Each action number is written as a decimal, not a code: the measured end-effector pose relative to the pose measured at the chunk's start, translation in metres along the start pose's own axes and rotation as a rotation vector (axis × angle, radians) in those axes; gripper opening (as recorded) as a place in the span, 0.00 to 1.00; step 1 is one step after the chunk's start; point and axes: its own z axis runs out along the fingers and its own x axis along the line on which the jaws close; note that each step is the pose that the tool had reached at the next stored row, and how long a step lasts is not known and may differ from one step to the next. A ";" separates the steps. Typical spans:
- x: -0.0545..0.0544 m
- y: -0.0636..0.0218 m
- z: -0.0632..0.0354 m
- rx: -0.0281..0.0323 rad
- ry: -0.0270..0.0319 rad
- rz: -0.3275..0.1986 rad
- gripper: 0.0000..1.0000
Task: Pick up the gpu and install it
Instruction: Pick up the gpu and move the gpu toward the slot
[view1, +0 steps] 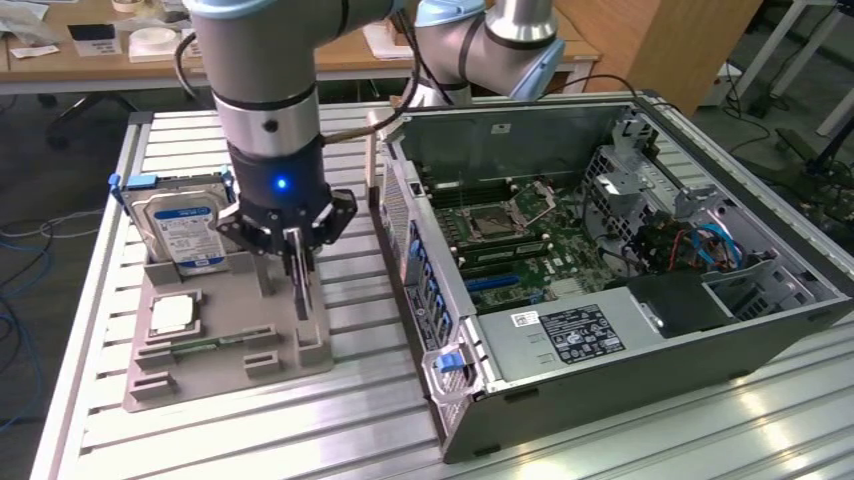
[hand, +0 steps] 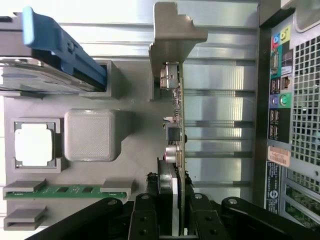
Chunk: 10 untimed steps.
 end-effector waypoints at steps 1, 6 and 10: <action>0.000 0.0001 -0.0039 0.0000 0.0001 0.000 0.28; 0.000 0.0007 -0.0231 -0.0001 0.0005 0.000 0.28; -0.001 0.0011 -0.0388 -0.0001 0.0008 0.000 0.28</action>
